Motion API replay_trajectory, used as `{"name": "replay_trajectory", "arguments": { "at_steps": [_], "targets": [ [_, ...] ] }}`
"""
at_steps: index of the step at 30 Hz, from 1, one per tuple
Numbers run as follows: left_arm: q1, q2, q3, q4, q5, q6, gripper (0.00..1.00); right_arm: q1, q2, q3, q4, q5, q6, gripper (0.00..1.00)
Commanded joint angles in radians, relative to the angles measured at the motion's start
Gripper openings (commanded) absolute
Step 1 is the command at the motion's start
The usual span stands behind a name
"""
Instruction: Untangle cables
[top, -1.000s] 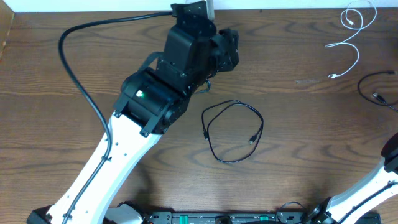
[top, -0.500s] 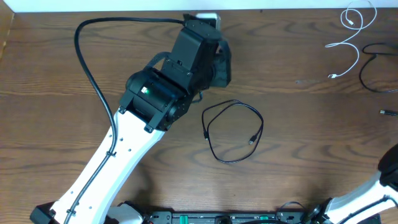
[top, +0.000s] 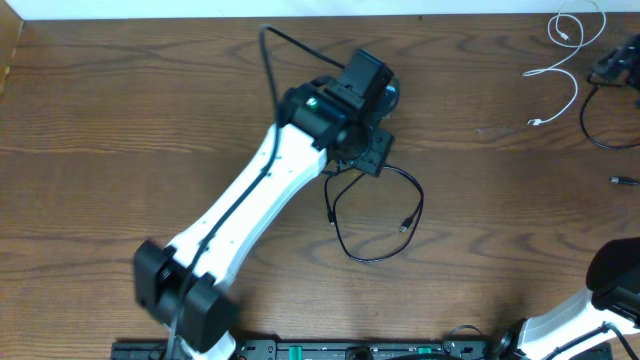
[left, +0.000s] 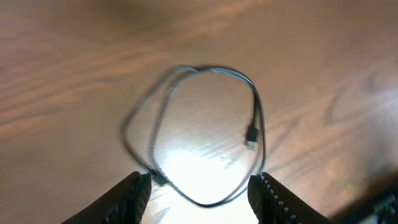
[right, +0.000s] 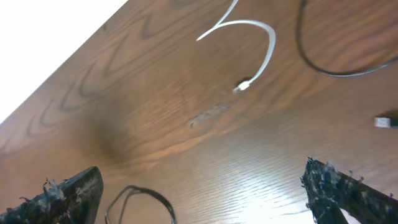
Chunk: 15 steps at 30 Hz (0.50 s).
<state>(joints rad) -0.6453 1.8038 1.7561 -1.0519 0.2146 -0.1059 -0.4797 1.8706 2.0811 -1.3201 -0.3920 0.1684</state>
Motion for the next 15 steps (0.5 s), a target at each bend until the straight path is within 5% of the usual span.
{"name": "replay_trajectory", "arguments": {
  "at_steps": [1, 9, 15],
  "targets": [
    [-0.002, 0.083, -0.003, 0.012, 0.195, 0.064, 0.56, 0.028, 0.002, 0.008, -0.003, 0.010, -0.031, 0.99],
    [-0.063, 0.219, -0.003, 0.101, 0.253, 0.021, 0.56, 0.027, 0.002, 0.008, -0.011, 0.024, -0.026, 0.99],
    [-0.148, 0.298, -0.003, 0.154, 0.150, 0.018, 0.56, 0.027, 0.002, 0.007, -0.011, 0.024, -0.028, 0.99]
  ]
}}
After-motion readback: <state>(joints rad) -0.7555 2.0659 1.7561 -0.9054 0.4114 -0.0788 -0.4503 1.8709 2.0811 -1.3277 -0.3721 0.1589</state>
